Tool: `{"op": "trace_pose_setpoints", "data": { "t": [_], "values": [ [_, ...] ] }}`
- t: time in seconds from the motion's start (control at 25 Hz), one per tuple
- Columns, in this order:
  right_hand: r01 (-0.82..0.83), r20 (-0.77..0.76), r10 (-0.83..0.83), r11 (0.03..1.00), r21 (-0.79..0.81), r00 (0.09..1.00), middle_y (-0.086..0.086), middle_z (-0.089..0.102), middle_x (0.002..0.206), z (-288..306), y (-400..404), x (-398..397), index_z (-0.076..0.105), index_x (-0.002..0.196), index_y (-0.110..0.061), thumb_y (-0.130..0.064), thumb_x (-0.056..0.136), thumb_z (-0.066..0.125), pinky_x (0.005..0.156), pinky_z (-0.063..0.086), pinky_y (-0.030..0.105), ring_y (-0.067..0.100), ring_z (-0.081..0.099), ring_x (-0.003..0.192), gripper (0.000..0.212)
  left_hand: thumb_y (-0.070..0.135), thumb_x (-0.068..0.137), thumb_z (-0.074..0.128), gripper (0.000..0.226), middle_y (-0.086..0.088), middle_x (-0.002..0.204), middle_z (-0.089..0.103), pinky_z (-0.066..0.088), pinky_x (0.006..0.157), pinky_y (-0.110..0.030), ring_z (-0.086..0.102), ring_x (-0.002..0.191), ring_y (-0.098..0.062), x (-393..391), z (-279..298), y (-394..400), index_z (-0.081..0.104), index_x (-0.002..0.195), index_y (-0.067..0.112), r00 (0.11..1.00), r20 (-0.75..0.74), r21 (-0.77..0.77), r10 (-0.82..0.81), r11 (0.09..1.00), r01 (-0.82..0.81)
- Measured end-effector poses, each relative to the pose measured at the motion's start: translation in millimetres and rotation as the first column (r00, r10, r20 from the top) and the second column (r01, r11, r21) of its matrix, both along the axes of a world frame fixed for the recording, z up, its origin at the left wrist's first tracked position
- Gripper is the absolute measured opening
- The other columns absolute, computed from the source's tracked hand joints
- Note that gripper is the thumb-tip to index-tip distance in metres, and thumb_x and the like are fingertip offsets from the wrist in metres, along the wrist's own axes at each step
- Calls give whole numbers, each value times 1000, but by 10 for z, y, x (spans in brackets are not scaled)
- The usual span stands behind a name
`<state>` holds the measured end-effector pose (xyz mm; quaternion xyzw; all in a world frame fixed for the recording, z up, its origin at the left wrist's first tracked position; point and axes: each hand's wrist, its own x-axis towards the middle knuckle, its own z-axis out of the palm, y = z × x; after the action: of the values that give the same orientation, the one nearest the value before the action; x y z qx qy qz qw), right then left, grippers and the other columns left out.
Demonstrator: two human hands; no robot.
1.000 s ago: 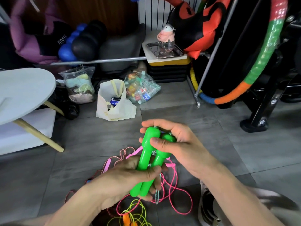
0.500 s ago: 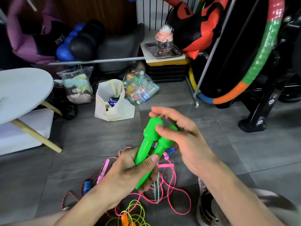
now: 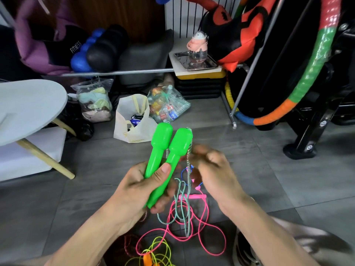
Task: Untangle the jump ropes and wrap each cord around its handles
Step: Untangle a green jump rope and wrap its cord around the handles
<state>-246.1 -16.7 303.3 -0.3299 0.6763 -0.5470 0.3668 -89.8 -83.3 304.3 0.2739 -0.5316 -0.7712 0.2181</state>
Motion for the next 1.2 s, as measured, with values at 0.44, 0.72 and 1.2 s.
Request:
{"op": "trace_pose_setpoints", "data": {
  "t": [0.44, 0.72, 1.2],
  "values": [
    [-83, 88, 90, 993, -81, 992, -2, 72, 73, -17, 9, 100, 76, 75, -15, 8, 83, 62, 65, 46, 20, 5, 59, 67, 28, 32, 90, 56, 28, -20, 69, 65, 35, 40, -26, 49, 46, -24, -26, 31, -11, 56, 95, 4, 978, 209, -303, 10, 952, 55],
    [-249, 274, 232, 968, 29, 933, 16, 65, 67, -89, -14, 225, 71, 78, -13, -25, 101, 49, 78, 52, 29, 20, 65, 73, 34, 31, 89, 57, 29, -17, 64, 60, 32, 37, -23, 44, 42, -21, 26, 56, -64, 59, 89, 2, 983, 182, -156, -18, 987, 47],
    [-360, -516, 348, 929, 82, 782, -3, 65, 70, 363, 178, -497, 74, 86, -25, -29, 88, 71, 63, 43, 32, 7, 57, 64, 5, 19, 95, 61, 9, -2, 55, 54, 28, 40, -20, 39, 44, -17, 78, -48, -252, 60, 85, 19, 920, 370, -397, 129, 917, 31]
  ]
}}
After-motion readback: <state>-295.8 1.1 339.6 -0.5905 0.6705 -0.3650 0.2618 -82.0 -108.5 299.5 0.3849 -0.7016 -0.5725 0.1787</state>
